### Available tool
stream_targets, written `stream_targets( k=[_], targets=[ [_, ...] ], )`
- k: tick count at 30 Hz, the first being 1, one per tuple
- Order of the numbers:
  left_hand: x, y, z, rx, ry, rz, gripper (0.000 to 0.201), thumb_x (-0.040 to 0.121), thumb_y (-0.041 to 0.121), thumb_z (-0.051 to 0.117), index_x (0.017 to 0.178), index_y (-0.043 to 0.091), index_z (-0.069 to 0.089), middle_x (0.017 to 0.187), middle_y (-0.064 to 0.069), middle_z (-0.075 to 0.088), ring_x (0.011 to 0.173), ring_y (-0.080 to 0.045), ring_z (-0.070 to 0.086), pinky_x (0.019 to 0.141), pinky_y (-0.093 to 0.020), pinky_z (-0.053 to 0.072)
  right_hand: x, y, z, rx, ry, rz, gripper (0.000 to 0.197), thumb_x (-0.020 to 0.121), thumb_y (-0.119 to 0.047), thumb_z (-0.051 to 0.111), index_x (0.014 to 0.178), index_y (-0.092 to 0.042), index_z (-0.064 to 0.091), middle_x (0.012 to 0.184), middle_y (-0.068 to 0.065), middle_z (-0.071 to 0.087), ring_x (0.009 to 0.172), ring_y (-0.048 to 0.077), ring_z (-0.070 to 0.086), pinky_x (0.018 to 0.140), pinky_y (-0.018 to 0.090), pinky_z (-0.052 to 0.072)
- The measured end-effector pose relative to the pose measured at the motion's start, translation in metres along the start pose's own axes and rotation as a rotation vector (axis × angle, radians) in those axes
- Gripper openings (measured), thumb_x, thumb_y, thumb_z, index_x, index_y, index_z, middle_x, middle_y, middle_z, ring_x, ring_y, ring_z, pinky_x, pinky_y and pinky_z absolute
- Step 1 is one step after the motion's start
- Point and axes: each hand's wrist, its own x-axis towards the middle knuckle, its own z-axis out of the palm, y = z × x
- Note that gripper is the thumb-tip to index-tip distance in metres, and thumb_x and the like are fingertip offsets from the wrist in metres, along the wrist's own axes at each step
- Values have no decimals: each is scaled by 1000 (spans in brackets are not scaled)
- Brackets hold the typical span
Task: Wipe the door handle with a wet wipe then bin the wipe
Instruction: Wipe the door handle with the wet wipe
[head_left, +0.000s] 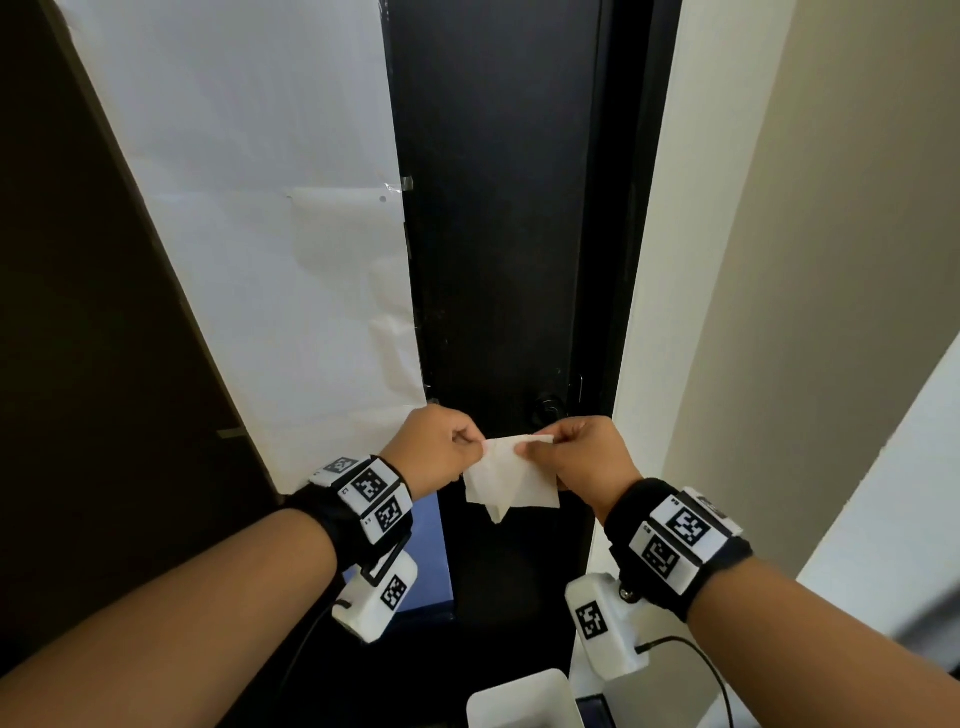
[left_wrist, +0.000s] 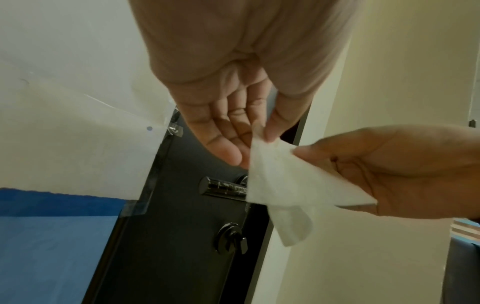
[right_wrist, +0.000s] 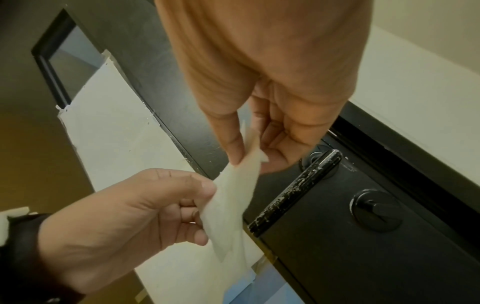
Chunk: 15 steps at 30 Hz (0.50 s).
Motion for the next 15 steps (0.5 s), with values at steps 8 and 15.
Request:
stream_targets(
  k=[8, 15],
  targets=[
    [-7, 15, 13, -18, 92, -43, 13, 81, 10, 62, 77, 2, 70, 68, -14, 71, 58, -16, 69, 65, -32, 60, -2, -5, 13, 380, 0, 243, 20, 84, -11, 67, 99, 0, 64, 101, 21, 70, 87, 32, 72, 68, 42, 62],
    [-9, 22, 18, 31, 1, 29, 22, 88, 18, 54, 82, 7, 72, 67, -8, 65, 63, -13, 60, 69, -34, 53, -2, -8, 13, 528, -86, 245, 33, 80, -20, 73, 104, 0, 65, 101, 21, 70, 90, 32, 72, 75, 40, 61]
  ],
)
